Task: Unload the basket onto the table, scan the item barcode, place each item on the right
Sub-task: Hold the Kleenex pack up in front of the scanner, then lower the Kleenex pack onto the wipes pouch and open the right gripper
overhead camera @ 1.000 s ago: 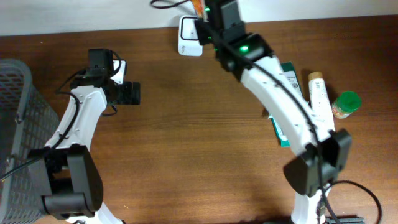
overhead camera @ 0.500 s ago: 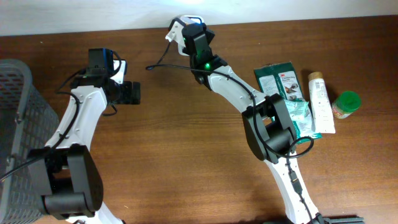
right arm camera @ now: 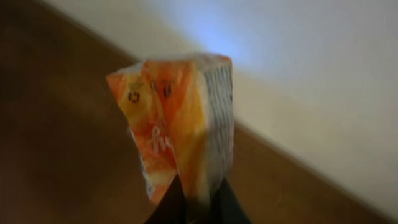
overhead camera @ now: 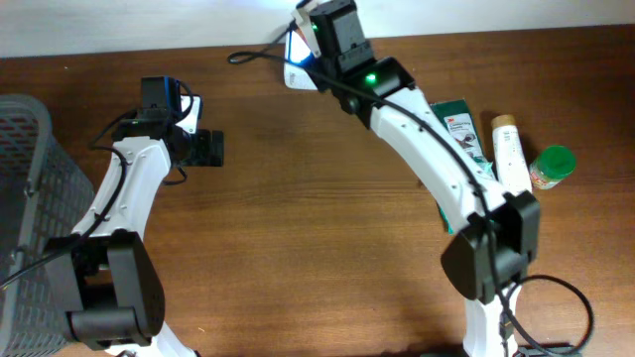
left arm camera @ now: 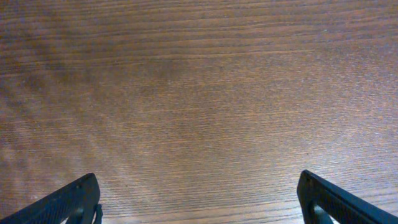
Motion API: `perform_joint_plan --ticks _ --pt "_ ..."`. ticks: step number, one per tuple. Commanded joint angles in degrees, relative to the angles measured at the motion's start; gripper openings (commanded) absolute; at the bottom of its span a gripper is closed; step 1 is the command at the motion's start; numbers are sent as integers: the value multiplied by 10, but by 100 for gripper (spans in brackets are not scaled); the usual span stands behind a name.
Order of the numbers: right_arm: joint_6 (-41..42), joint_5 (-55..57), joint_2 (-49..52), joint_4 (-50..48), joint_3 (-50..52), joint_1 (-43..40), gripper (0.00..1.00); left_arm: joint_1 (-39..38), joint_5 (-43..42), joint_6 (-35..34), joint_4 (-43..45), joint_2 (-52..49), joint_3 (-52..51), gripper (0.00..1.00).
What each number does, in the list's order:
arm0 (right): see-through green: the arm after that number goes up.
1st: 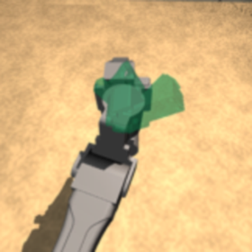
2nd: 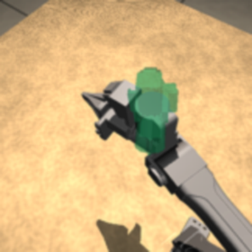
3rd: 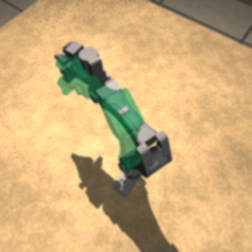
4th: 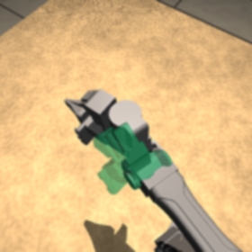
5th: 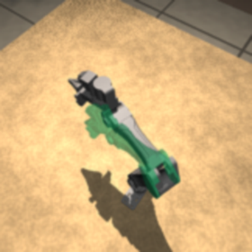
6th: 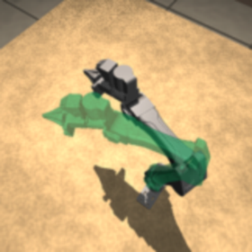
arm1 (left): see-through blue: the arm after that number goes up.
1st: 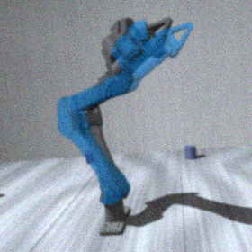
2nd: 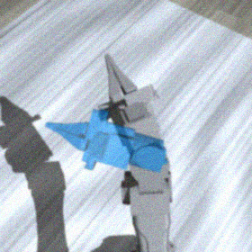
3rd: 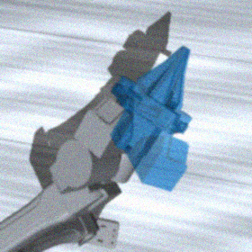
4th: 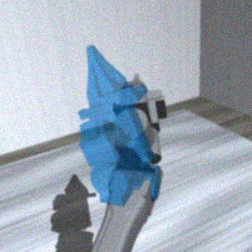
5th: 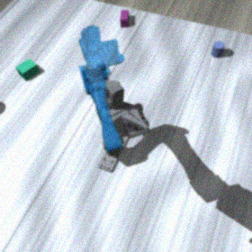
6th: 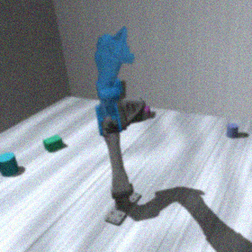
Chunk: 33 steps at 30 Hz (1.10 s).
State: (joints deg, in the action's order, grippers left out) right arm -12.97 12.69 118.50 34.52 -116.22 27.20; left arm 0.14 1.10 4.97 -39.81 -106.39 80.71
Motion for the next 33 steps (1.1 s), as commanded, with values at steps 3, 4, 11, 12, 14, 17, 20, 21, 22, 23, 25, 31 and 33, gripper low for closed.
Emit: perform_joint_plan --ticks 3,4,11,12,14,17,20,21,22,23,25,31,33 --pt "205 -110 -77 197 2 -25 4 2 3 5 -1 9 9 99" --pt "243 -111 -87 243 2 -35 4 2 3 5 -1 9 9 99" --pt "290 -121 -91 456 86 -208 4 2 3 5 -1 9 9 99" --pt "300 -121 -91 450 118 -241 4 2 3 5 -1 9 9 99" --pt "300 -121 -91 416 177 -293 4 2 3 5 -1 9 9 99" --pt "300 -123 -91 378 229 -342 30 2 3 5 -1 9 9 99" --pt "300 -125 -91 378 229 -361 53 2 3 5 -1 9 9 99" --pt "295 -139 -92 387 228 -362 52 2 3 5 -1 9 9 99" --pt "277 -158 -95 393 224 -362 53 2 3 5 -1 9 9 99" --pt "257 -186 -99 398 219 -362 54 2 3 5 -1 9 9 99" --pt "217 -252 -125 409 213 -354 68 2 3 5 -1 9 9 99" --pt "189 -256 -159 404 213 -295 81 2 3 5 -1 9 9 99" --pt "189 -256 -159 398 213 -286 86 2 3 5 -1 9 9 99"
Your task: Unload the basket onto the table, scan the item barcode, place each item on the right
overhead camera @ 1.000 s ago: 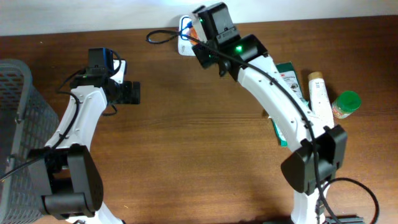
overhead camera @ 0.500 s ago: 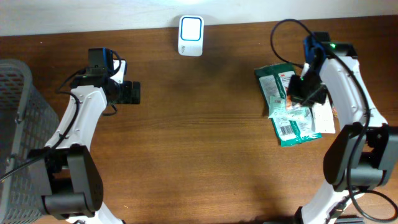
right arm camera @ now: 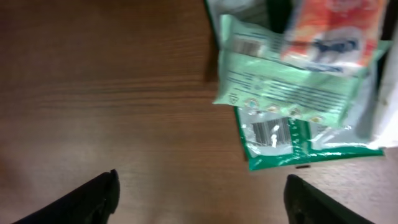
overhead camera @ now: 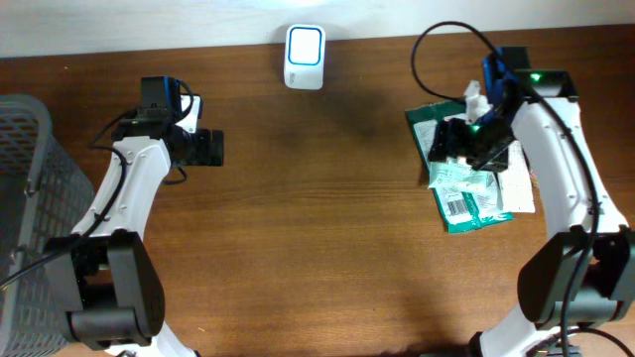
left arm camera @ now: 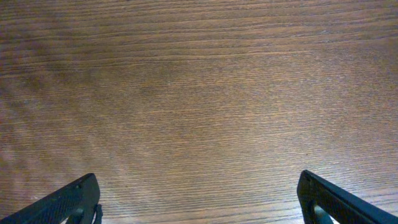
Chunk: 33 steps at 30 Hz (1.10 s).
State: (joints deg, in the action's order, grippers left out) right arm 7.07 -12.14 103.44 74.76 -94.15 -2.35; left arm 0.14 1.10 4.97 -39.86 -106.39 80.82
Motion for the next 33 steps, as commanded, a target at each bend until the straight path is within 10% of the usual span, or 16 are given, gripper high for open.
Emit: perform_joint_plan --ticks 1,9,25,33 --pt "-11 -7 -9 -6 -8 9 88 2 3 5 0 9 8 99" --pt "-64 -110 -18 30 -21 10 98 2 3 5 0 9 8 99" --pt "-79 -100 -427 63 -49 20 98 2 3 5 0 9 8 99" --pt "-109 -82 -459 -92 -11 20 98 2 3 5 0 9 8 99"
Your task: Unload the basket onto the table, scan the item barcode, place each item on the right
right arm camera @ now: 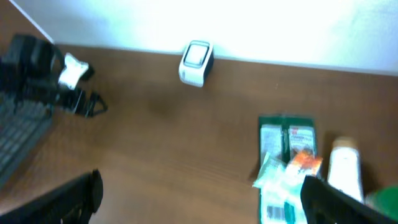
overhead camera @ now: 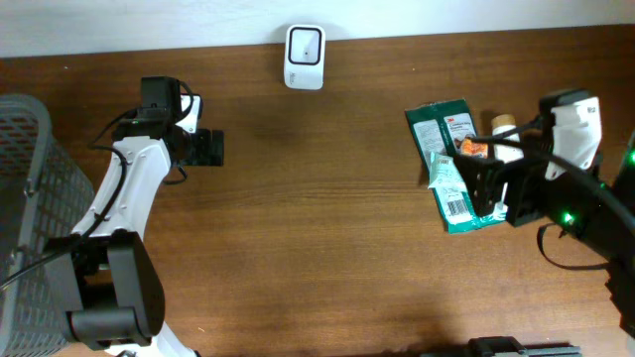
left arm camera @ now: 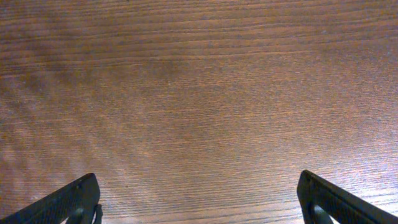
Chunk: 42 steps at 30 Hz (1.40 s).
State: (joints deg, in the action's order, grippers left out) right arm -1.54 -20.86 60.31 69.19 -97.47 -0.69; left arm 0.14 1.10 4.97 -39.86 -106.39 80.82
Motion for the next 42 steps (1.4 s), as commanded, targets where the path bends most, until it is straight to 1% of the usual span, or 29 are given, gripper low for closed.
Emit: perform_joint_plan --ticks 1,3,4,6,7,8,9,11,15,17,19,22,25,26,42 --pt "-43 5 -51 -73 53 3 98 2 3 5 0 9 8 99" --pt "-80 5 -103 -148 135 3 98 2 3 5 0 9 8 99" --pt "-92 6 -143 -205 205 3 98 2 3 5 0 9 8 99" --pt "-92 5 -195 -287 304 3 98 2 3 5 0 9 8 99" --pt "-92 5 -235 -363 387 3 98 2 3 5 0 9 8 99" --pt "-92 5 -261 -417 444 3 98 2 3 5 0 9 8 99" --pt "-91 5 -303 -512 537 3 98 2 3 5 0 9 8 99" --pt "-92 5 -362 -614 660 3 98 2 3 5 0 9 8 99" --pt "-92 15 -484 -699 831 5 98 2 3 5 0 9 8 99" --pt "-92 64 -544 -736 902 31 98 2 3 5 0 9 8 99" --pt "-92 81 -584 -738 944 54 98 2 3 5 0 9 8 99" --pt "-92 80 -601 -736 972 56 98 2 3 5 0 9 8 99" --pt "-91 80 -601 -668 972 56 98 2 3 5 0 9 8 99" --pt "-89 80 -601 -660 972 56 98 2 3 5 0 9 8 99" --pt "-89 80 -601 -659 972 56 98 2 3 5 0 9 8 99"
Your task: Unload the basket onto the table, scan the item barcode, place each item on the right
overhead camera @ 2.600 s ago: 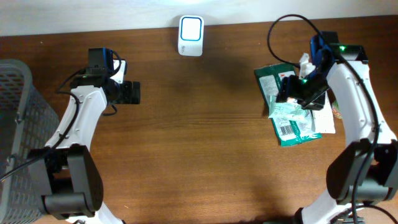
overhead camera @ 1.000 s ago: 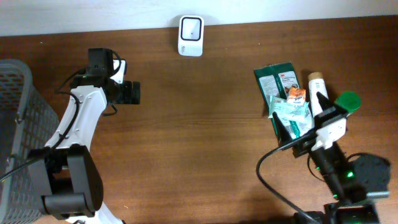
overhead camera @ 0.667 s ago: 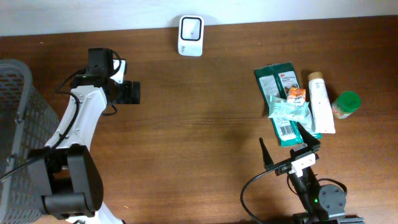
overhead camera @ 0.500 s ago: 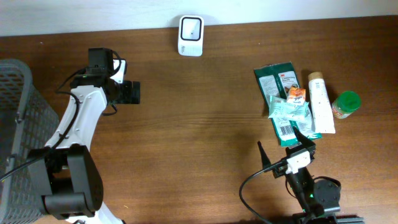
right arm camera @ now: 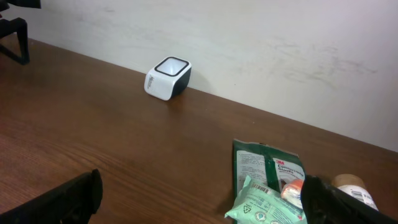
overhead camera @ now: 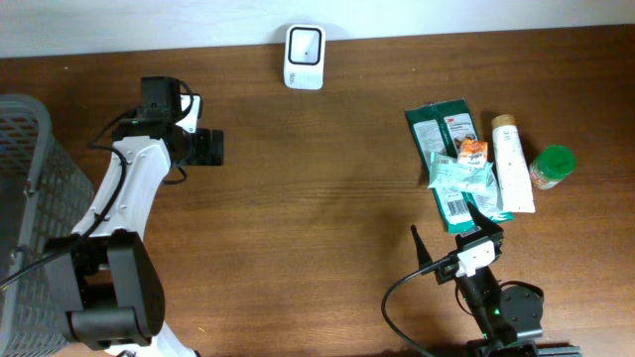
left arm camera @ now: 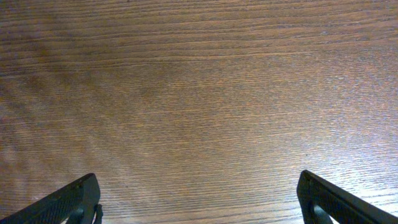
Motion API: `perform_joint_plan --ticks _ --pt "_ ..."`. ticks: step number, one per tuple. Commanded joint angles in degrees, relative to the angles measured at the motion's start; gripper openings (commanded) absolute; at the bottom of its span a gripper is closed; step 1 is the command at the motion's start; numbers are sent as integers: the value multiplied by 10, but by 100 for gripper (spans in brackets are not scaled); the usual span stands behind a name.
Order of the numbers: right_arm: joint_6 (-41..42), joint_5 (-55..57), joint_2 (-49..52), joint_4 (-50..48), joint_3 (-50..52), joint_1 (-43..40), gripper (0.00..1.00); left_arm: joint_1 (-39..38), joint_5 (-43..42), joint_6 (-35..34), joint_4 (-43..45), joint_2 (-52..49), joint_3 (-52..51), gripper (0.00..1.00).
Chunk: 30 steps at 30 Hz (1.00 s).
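The orange packet (overhead camera: 472, 151) lies on a pile at the right, on a pale green packet (overhead camera: 456, 177) with a barcode and a dark green 3M packet (overhead camera: 444, 121). The white barcode scanner (overhead camera: 304, 44) stands at the table's far edge. My right gripper (overhead camera: 448, 236) is open and empty near the front edge, short of the pile. Its wrist view looks along the table to the scanner (right arm camera: 166, 78) and the orange packet (right arm camera: 290, 190), between spread fingers (right arm camera: 71, 198). My left gripper (overhead camera: 211, 149) is open over bare wood (left arm camera: 199, 112).
A white tube (overhead camera: 511, 164) and a green-lidded jar (overhead camera: 552, 167) lie right of the pile. A grey mesh basket (overhead camera: 25, 188) stands at the left edge. A pale wall (right arm camera: 249, 37) runs behind the table.
My right arm was up over the pile at the right side; now it is folded low at the front edge, its camera facing the scanner. The left arm and the items are unchanged.
My right gripper first held the orange packet up at the scanner. Then it was open over the pile at the right, with the orange packet lying on the pile. After that it was farther from the pile, and now it sits low at the front edge.
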State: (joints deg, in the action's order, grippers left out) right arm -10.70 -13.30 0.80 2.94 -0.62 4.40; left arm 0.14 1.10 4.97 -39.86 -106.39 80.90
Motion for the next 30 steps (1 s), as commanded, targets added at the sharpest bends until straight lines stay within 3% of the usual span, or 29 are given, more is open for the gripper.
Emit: perform_joint_plan --ticks 1,5,13,15,19,21,27,30 --pt "2 5 -6 3 3 5 98 2 3 5 -1 9 7 99" --pt "2 5 -6 3 3 5 98 -1 2 5 -1 40 7 99" --pt "2 5 -6 3 3 5 98 -15 4 10 4 280 -35 99" --pt "2 5 -6 3 3 5 98 -15 4 10 62 348 -101 99" --pt "2 5 -6 3 3 5 98 -15 -31 9 407 538 -379 99" --pt "2 5 -6 3 3 5 98 -15 -27 11 502 649 -510 99" --pt "2 5 -6 3 3 5 98 -15 17 36 505 914 -718 99" --pt "2 5 -6 3 3 5 98 -15 15 58 456 1014 -779 99"
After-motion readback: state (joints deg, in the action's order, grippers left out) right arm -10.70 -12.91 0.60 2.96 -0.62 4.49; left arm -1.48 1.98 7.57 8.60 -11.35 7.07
